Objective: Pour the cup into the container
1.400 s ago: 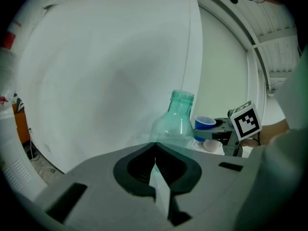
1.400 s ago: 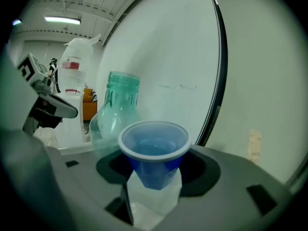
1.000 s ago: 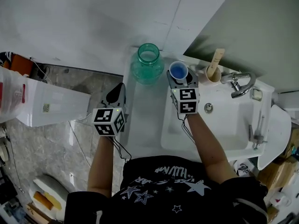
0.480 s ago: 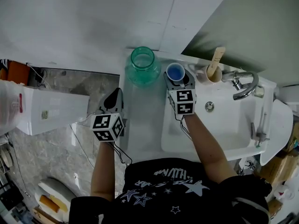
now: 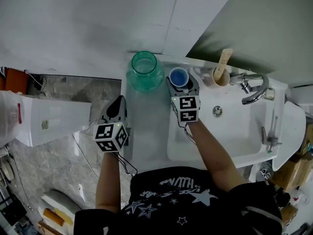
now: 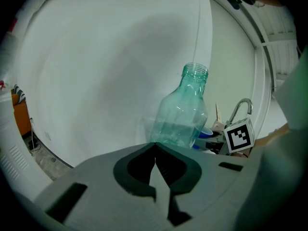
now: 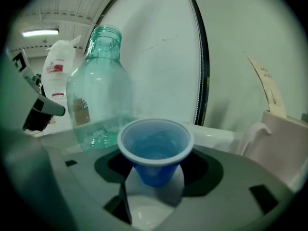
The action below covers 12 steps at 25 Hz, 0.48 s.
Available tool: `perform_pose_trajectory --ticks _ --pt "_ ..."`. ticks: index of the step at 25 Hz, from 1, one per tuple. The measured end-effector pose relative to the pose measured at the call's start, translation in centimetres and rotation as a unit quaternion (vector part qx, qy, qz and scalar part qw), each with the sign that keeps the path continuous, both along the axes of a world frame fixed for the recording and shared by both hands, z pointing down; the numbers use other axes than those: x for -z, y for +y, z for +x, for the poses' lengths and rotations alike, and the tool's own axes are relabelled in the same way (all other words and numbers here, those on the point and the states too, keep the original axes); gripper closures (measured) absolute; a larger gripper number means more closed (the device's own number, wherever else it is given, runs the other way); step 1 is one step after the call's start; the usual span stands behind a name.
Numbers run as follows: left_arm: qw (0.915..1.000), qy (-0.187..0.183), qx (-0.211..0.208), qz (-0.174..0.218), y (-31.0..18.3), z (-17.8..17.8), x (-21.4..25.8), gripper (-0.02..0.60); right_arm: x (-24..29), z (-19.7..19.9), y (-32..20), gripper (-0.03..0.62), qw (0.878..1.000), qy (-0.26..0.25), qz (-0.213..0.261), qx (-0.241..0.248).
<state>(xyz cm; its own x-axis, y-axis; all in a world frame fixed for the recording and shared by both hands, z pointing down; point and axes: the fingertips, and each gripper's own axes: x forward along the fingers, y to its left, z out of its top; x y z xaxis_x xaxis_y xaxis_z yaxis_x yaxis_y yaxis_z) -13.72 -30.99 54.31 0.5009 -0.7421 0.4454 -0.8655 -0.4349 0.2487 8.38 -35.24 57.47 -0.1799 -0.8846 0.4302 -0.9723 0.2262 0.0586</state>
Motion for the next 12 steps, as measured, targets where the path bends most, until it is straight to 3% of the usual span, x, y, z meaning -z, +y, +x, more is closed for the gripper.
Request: perform_pose_trajectory --ticks 9,12 --pt "0.9999 0.005 0.002 0.01 0.1 0.2 0.4 0.571 -0.4 0.0 0.8 0.208 1.0 0.019 -0.013 0.007" --pt "0.9998 0.006 0.006 0.015 0.6 0.0 0.9 0.57 -0.2 0.3 1.9 0.203 1.0 0.02 -0.019 0.008"
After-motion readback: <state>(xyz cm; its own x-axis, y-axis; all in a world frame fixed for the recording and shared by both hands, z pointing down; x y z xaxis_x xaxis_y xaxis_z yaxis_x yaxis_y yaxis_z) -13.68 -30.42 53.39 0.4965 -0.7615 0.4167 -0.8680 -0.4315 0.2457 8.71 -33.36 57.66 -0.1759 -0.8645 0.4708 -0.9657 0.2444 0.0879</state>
